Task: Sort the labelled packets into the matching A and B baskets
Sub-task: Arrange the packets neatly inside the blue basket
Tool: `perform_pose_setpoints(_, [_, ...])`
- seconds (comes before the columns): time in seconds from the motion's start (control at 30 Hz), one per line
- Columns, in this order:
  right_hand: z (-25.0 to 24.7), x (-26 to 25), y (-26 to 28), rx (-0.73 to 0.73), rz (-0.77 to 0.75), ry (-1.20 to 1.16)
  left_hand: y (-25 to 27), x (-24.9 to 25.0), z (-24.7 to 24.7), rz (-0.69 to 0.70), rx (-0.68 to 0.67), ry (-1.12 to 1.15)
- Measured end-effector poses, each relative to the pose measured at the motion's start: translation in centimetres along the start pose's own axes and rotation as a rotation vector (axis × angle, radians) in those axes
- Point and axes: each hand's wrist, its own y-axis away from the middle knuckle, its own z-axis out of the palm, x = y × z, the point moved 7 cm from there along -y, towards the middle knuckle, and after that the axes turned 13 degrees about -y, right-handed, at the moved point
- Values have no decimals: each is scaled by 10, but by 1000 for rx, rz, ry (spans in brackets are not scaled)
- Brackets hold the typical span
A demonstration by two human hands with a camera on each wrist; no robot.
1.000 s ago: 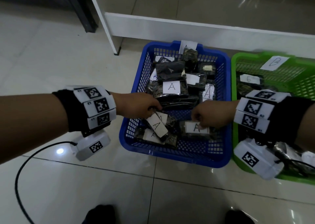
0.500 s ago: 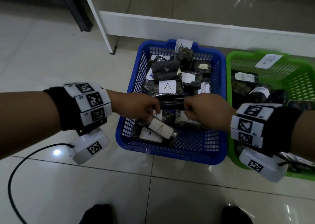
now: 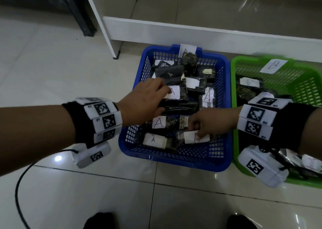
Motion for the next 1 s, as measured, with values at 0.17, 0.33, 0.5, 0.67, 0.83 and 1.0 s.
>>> perform_pose_setpoints(0.17, [-42, -3, 5, 233, -40, -49, -13, -12, 19, -1, -145, -6])
perform_pose_setpoints(0.33, [-78, 5, 17, 335, -18, -140, -23, -5, 12, 11, -145, -55])
perform_pose_setpoints(0.5, [-99, 29, 38, 187, 10, -423, 0, 23, -11, 81, -131, 224])
perform_pose_setpoints(0.67, [-110, 66, 50, 159, 97, -552, 29, 85, 12, 264, -367, 455])
perform_pose_setpoints(0.83, [-98, 68, 43, 156, 150, -478, 3, 105, 28, 336, -441, 503])
perform_pose_setpoints(1.0, [-92, 47, 40, 117, 129, -421, -1, 90, 29, 437, -304, 241])
